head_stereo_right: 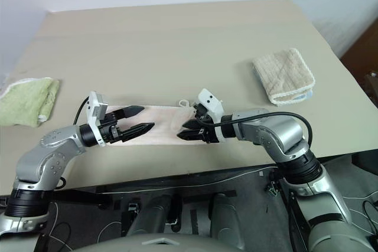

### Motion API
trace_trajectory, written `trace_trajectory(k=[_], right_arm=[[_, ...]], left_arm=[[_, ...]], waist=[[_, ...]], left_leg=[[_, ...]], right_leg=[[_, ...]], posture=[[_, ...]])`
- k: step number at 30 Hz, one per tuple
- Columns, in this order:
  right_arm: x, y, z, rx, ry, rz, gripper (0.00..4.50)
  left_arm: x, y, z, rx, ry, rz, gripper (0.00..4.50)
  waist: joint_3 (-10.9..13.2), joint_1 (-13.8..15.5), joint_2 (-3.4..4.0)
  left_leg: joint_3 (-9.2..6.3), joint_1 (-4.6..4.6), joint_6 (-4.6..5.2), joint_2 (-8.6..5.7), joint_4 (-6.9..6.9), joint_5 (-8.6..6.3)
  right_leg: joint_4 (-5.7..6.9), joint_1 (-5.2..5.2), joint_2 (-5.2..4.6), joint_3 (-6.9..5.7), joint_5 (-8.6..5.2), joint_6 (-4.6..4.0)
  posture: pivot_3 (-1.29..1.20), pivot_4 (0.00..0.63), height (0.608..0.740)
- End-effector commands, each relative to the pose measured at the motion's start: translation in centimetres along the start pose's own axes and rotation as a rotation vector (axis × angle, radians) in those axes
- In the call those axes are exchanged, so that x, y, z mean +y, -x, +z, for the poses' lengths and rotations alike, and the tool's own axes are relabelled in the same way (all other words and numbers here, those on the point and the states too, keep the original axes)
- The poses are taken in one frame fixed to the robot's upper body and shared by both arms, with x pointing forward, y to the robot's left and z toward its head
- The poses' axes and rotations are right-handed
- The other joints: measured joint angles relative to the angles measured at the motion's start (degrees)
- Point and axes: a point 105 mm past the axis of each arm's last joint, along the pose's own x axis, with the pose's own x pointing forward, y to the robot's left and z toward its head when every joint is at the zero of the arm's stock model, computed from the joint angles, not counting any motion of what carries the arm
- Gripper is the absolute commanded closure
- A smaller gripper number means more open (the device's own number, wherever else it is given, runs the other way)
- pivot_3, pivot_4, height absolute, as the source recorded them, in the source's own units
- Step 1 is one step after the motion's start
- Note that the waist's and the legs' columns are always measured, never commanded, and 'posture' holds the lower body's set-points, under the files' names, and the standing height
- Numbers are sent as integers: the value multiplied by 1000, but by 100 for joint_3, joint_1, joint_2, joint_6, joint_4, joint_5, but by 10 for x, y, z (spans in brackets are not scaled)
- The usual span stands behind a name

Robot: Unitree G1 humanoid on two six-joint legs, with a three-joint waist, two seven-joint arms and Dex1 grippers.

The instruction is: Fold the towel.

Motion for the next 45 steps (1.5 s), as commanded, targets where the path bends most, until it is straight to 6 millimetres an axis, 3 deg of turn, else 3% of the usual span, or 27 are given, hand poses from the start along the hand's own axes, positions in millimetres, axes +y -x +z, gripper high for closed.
trace_trajectory(k=[1,4,7,9,13,14,17,20,26,29,33,35,41,45], right_arm=[[12,5,11,-38,68,44,1023],[15,13,16,-75,71,55,58],[14,31,34,-231,27,57,22],[3,48,41,-315,57,-42,22],[-7,64,33,-346,-5,-91,22],[-8,66,30,-345,-2,-97,395],[-15,69,21,-338,-23,-153,1244],[-34,72,14,-354,-53,-262,2287],[-49,73,8,-404,-39,-360,4432],[-52,69,3,-403,-44,-388,4500],[-63,67,-7,-385,-85,-459,4500],[-75,70,-15,-353,-119,-537,4500],[-81,74,-22,-340,-135,-574,4500],[-81,77,-11,-402,-145,-572,4500]], left_arm=[[-3,3,11,-25,-34,-5,0],[-3,3,15,-43,-40,-11,0],[0,3,23,-77,-36,-4,0],[5,1,24,-48,-48,12,0],[3,-9,50,-135,-92,-25,0],[2,-13,57,-164,-99,-35,0],[1,-30,74,-242,-138,-58,586],[5,-47,82,-287,-103,-64,1593],[-25,-84,87,-290,-103,-282,3668],[-35,-96,88,-275,-135,-353,4467],[-57,-115,84,-224,-207,-480,4467],[-64,-121,69,-129,-260,-534,4467],[-41,-144,30,50,-466,-418,4467],[-32,-146,15,119,-494,-380,4467]], waist=[[0,-2,0],[0,2,0],[0,10,0],[0,19,-1],[-1,27,-4],[-2,29,-4],[-2,25,-3],[-2,13,-3],[-2,34,-3],[-2,24,-4],[-2,22,-4],[-2,21,-3],[-3,10,-1],[-3,14,-1]], left_leg=[[0,0,0,0,0,0],[0,0,0,0,0,0],[0,0,0,0,1,0],[0,1,0,0,2,0],[0,4,0,0,5,0],[-1,3,0,0,6,0],[-1,3,-1,0,8,1],[0,4,0,0,22,1],[-2,1,1,1,44,1],[-3,-1,8,1,60,-3],[-3,0,10,1,68,-5],[-3,1,10,1,69,-5],[-2,3,11,1,67,-5],[-3,-3,12,1,66,-5]], right_leg=[[0,0,0,0,0,0],[0,0,0,0,0,0],[0,2,0,0,0,0],[0,4,0,0,1,2],[1,8,1,-2,2,2],[1,8,1,-3,2,3],[3,8,1,-3,11,17],[7,14,3,-3,15,25],[17,16,10,-2,22,36],[16,24,10,-1,23,37],[15,30,9,-1,27,36],[14,32,9,0,26,32],[15,29,9,1,21,23],[14,24,9,1,30,38]], posture=[[0,150,740],[0,150,740],[0,150,740],[0,150,740],[0,150,740],[0,150,740],[0,150,740],[0,150,740],[0,150,740],[0,150,740],[0,150,740],[0,150,740],[0,150,740],[0,150,740]])
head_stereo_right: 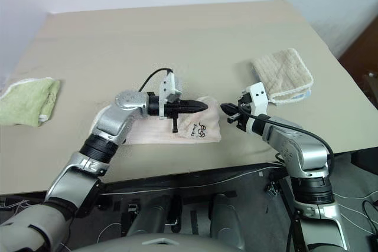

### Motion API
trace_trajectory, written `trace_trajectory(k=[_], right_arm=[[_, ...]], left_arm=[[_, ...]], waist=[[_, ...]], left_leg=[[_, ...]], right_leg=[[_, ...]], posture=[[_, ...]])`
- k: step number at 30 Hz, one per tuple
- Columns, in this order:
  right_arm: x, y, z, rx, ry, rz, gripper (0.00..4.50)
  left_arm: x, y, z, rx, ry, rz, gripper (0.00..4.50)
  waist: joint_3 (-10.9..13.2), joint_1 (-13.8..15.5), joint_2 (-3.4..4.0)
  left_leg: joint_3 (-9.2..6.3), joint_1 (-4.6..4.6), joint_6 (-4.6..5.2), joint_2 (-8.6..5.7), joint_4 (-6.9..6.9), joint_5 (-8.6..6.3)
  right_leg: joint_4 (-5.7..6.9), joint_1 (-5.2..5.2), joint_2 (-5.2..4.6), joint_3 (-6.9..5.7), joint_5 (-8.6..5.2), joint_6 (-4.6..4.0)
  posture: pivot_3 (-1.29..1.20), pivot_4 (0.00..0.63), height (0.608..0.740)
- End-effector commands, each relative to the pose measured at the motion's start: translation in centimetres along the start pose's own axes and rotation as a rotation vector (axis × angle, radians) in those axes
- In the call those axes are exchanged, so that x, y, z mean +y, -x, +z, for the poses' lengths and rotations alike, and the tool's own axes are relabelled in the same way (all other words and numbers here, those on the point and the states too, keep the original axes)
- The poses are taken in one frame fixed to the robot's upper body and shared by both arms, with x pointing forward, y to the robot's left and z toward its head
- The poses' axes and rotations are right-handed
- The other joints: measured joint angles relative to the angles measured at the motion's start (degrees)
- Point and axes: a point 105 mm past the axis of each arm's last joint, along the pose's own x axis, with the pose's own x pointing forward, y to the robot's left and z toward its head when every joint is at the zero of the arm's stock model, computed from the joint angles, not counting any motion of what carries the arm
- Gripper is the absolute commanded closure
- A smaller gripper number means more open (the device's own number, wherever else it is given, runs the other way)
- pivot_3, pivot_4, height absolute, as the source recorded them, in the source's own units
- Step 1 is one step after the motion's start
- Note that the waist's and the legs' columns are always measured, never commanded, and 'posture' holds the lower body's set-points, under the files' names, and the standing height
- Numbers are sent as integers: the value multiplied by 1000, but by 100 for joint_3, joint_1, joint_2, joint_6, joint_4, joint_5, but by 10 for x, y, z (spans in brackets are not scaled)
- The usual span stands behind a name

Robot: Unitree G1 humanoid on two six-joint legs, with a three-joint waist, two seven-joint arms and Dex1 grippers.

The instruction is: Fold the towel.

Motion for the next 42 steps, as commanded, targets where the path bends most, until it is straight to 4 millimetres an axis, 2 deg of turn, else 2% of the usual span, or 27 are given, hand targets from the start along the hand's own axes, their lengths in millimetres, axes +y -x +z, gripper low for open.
trace_trajectory(k=[1,5,7,11,15,20,24,28,33,35,37,39,42], right_arm=[[7,4,24,-98,8,33,4500],[28,5,36,-133,20,131,4500],[38,5,42,-148,32,174,4500],[53,-3,43,-153,29,230,4500],[56,-11,34,-105,35,243,4500],[53,-16,36,-118,45,226,4500],[53,-17,36,-119,56,232,4500],[53,-18,31,-98,70,232,4500],[52,-19,24,-60,62,238,4500],[54,-17,30,-83,65,253,4500],[54,-15,37,-119,75,254,4500],[53,-14,40,-142,75,253,4500],[49,-16,41,-156,87,237,4500]], left_arm=[[7,-1,4,30,-72,31,4467],[13,8,-3,57,-58,93,4467],[15,12,6,5,-62,137,4467],[2,19,-2,36,18,140,4467],[-10,25,-13,89,66,123,4467],[-18,32,-26,176,76,128,4467],[-20,34,-23,149,14,132,4467],[-26,40,-19,124,71,116,4467],[-29,50,-21,126,52,128,4467],[-21,51,-10,50,50,185,4467],[-9,53,20,-126,51,242,4467],[0,54,36,-232,40,285,4467],[1,42,27,-216,51,262,4467]], waist=[[0,0,0],[0,0,0],[0,-9,0],[0,-13,1],[0,-13,0],[0,-6,1],[0,-9,1],[0,-13,1],[-1,-15,3],[-1,-8,2],[0,19,2],[0,29,1],[-2,18,4]], left_leg=[[0,-1,0,0,0,0],[0,-1,1,0,1,-1],[0,-1,1,0,0,-1],[-1,1,2,1,0,-1],[-1,1,2,1,2,-1],[-1,1,1,1,3,-1],[-1,1,1,1,1,-2],[-1,1,0,1,0,-2],[-1,1,0,1,-1,-2],[-1,1,0,1,-1,-2],[-1,0,0,1,0,-2],[-1,0,0,1,3,-2],[-1,3,1,0,5,-2]], right_leg=[[0,0,0,0,0,0],[1,0,-1,0,1,1],[1,0,-1,0,1,2],[2,0,-1,1,1,2],[3,1,-1,0,1,2],[3,1,-1,0,0,1],[2,-1,-1,0,1,1],[3,-2,-1,0,-1,-1],[3,-2,-1,1,-8,-15],[2,-2,-1,1,-8,-15],[3,-2,-1,0,-6,-11],[2,0,-2,-1,-5,-9],[1,5,0,-1,1,2]], posture=[[0,150,740],[0,150,740],[0,150,740],[0,150,740],[0,150,740],[0,150,740],[0,150,740],[0,150,740],[0,150,740],[0,150,740],[0,150,740],[0,150,740],[0,150,740]])
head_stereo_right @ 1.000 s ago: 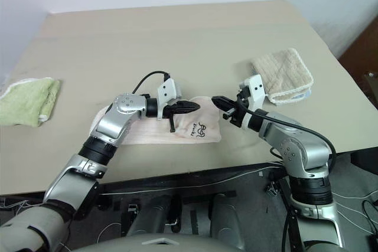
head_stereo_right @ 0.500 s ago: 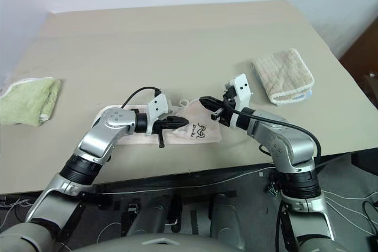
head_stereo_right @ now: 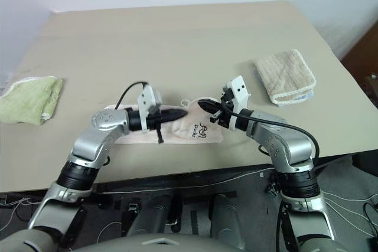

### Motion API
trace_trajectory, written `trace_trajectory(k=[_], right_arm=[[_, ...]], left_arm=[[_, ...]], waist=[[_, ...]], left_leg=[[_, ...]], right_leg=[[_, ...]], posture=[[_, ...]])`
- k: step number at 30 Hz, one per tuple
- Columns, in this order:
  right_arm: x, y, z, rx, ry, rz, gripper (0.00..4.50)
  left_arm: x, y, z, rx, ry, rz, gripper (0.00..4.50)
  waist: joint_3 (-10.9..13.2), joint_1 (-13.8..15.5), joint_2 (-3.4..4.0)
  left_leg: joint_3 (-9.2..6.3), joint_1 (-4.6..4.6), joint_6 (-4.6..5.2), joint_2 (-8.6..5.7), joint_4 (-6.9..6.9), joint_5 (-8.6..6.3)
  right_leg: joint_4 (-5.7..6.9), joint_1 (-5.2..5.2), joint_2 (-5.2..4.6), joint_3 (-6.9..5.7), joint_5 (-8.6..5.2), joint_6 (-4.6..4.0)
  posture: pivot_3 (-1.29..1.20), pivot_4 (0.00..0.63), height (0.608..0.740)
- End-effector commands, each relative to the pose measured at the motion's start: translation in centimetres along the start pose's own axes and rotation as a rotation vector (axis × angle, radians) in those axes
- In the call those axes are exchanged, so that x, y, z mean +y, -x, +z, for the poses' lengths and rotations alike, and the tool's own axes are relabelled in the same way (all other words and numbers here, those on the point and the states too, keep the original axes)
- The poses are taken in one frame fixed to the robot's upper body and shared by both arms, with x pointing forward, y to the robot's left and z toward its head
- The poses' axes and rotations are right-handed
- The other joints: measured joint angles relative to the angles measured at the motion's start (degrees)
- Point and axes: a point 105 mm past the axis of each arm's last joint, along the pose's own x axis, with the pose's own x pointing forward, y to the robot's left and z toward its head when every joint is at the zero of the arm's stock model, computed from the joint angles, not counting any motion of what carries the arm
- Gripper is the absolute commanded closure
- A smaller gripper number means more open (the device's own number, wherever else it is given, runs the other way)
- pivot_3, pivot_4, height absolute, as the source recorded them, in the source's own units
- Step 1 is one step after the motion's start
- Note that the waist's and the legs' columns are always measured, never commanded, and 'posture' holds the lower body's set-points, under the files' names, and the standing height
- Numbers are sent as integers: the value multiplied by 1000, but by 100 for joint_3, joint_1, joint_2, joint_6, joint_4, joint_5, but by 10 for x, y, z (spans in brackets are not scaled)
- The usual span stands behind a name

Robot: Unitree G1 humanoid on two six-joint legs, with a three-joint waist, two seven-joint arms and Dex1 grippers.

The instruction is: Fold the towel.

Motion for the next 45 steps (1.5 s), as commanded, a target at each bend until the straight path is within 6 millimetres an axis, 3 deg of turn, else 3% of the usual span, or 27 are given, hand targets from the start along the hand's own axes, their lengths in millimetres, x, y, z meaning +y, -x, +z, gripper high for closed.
trace_trajectory(k=[1,5,9,13,16,19,22,26,29,32,34,36,40,45], right_arm=[[-3,0,15,-64,44,-4,4500],[-7,-7,10,-56,35,-21,4500],[-19,-14,-13,-56,-74,-65,4500],[-15,-19,-64,44,-157,-82,4500],[-3,-18,-98,121,-170,-71,4500],[-5,-20,-109,132,-168,-106,4500],[-6,-25,-100,105,-130,-100,4500],[-6,-26,-81,70,-93,-52,4500],[-1,-24,-50,-7,-76,22,4500],[6,-20,-32,-28,-43,80,4500],[15,-14,-14,-41,-1,151,4114],[22,-10,-2,-41,33,208,3559],[31,-10,2,3,95,279,2146],[40,-12,-2,60,147,372,347]], left_arm=[[-3,-7,-5,-14,-19,-33,4467],[-14,-19,-17,1,34,-105,4467],[-29,-22,-43,58,60,-171,4467],[-43,-15,-95,233,83,-174,4467],[-53,-8,-112,287,168,-171,4467],[-59,-2,-118,304,195,-169,4467],[-50,-1,-112,273,219,-107,4467],[-36,-3,-92,187,266,-60,4467],[-13,1,-62,91,316,14,3888],[-8,11,-30,0,454,-15,2929],[2,29,-3,-54,449,9,2187],[22,47,10,-74,445,127,1482],[38,80,15,2,396,284,83],[52,129,32,34,309,467,0]], waist=[[-3,-19,5],[-2,-32,4],[-4,-36,5],[-6,-28,7],[-59,-35,14],[-98,-50,15],[-142,-51,3],[-143,-54,3],[-139,-55,5],[-133,-53,7],[-129,-61,11],[-126,-52,14],[-125,-53,13],[-120,-48,7]], left_leg=[[0,4,0,0,-1,0],[0,5,1,0,0,1],[0,7,1,0,0,1],[0,8,1,0,-1,1],[0,12,1,0,-3,-1],[-1,65,2,1,-22,-5],[-1,130,2,2,-61,-5],[-1,143,2,2,-75,-5],[-1,134,1,2,-74,-4],[-1,91,0,2,-60,0],[-1,81,0,2,-61,0],[-1,76,-1,2,-62,-1],[-2,80,-1,2,-64,-1],[-2,80,-2,2,-70,-1]], right_leg=[[0,3,1,0,0,0],[2,3,5,-1,0,0],[2,5,5,0,0,0],[2,5,4,0,0,-1],[1,10,3,0,0,-1],[-15,58,3,1,-10,-17],[-31,98,2,3,-16,-21],[-29,99,2,3,-16,-21],[-25,83,4,4,-16,-20],[-14,59,6,4,-13,-17],[-15,53,7,5,-7,-6],[-19,49,6,6,-9,-9],[-19,52,8,5,-14,-18],[-26,50,7,6,-15,-20]], posture=[[0,150,740],[0,150,740],[0,150,740],[0,150,740],[0,150,740],[0,150,740],[0,150,740],[0,150,740],[0,150,740],[0,150,740],[0,150,740],[0,150,740],[0,150,740],[0,150,740]])
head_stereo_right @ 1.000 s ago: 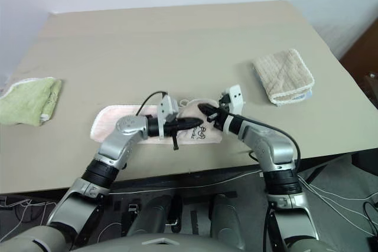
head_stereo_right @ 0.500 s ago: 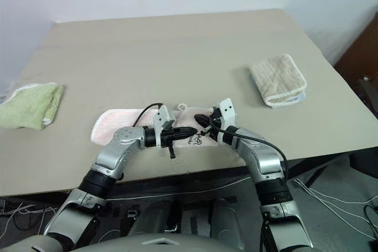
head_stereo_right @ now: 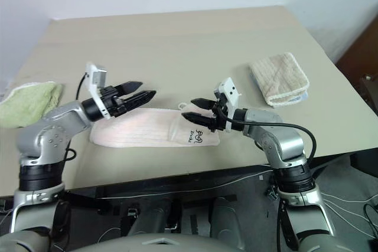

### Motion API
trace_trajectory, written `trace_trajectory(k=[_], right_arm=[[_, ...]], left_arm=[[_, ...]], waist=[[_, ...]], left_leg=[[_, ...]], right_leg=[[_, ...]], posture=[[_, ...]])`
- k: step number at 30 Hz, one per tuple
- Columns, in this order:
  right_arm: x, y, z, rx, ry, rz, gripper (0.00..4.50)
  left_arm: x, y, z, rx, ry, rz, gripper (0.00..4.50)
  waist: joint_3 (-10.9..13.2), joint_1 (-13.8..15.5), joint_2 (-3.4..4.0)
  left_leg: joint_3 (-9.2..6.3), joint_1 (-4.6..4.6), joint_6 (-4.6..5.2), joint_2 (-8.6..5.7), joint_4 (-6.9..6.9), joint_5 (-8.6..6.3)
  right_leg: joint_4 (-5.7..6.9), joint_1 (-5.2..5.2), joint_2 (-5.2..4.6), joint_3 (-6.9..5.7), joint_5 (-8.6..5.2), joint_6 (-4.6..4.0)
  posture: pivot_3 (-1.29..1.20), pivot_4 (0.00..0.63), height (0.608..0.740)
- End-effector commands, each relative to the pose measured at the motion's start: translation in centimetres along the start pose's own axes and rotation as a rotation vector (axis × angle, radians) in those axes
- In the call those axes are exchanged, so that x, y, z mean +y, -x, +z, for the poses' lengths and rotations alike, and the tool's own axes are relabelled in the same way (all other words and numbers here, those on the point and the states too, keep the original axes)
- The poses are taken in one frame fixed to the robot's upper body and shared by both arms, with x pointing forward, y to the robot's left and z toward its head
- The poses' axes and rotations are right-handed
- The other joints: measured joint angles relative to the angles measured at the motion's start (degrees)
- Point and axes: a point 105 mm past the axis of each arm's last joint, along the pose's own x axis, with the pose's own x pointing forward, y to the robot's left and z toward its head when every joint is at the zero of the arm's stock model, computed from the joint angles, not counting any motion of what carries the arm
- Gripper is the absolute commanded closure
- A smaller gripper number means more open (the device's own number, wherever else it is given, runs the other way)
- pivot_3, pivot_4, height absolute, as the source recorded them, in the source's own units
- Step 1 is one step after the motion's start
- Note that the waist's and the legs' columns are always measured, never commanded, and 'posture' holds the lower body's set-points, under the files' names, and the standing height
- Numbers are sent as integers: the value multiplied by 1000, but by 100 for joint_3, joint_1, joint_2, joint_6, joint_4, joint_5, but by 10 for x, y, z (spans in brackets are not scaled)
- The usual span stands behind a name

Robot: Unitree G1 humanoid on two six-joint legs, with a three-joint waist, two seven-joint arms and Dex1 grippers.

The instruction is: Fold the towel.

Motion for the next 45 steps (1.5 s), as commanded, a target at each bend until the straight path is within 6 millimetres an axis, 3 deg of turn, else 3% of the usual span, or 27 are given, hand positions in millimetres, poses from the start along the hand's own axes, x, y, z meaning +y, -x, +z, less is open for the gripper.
trace_trajectory(k=[1,3,5,12,18,23,29,45], right_arm=[[9,-4,11,4,63,82,42],[11,-5,13,9,70,109,42],[11,-7,14,25,88,126,42],[4,-13,18,43,138,140,42],[2,-21,18,42,152,149,42],[0,-26,19,34,152,148,42],[-1,-25,17,28,148,122,42],[-8,-15,11,41,172,38,42]], left_arm=[[18,34,34,-77,-110,166,0],[34,54,42,-81,-86,275,0],[35,72,40,-56,-36,302,0],[17,129,-4,108,221,374,0],[8,153,-33,106,439,443,0],[5,155,-54,102,581,492,0],[10,148,-66,49,762,558,0],[24,112,-79,-39,981,619,0]], waist=[[2,1,-2],[3,3,-2],[3,1,-1],[7,-15,-4],[7,5,-3],[8,-3,-2],[8,4,-1],[10,23,3]], left_leg=[[0,0,0,0,-1,0],[0,-1,-2,0,-6,1],[0,-1,-4,0,-9,1],[0,-3,-6,0,-24,1],[0,-3,-8,0,-25,2],[0,0,-9,0,-28,2],[1,-1,-11,0,-40,2],[9,-2,-26,-1,-79,11]], right_leg=[[-1,-1,-1,0,0,0],[-1,-4,-1,0,0,-1],[-1,-7,-2,0,0,-2],[-6,-33,-1,1,-2,-5],[-2,-33,-4,1,-6,-13],[0,-35,-4,2,-6,-13],[-4,-37,-7,4,-10,-21],[-10,-56,-13,3,-17,-34]], posture=[[0,150,740],[0,150,740],[0,150,740],[0,150,740],[0,150,740],[0,150,740],[0,150,740],[0,150,740]])
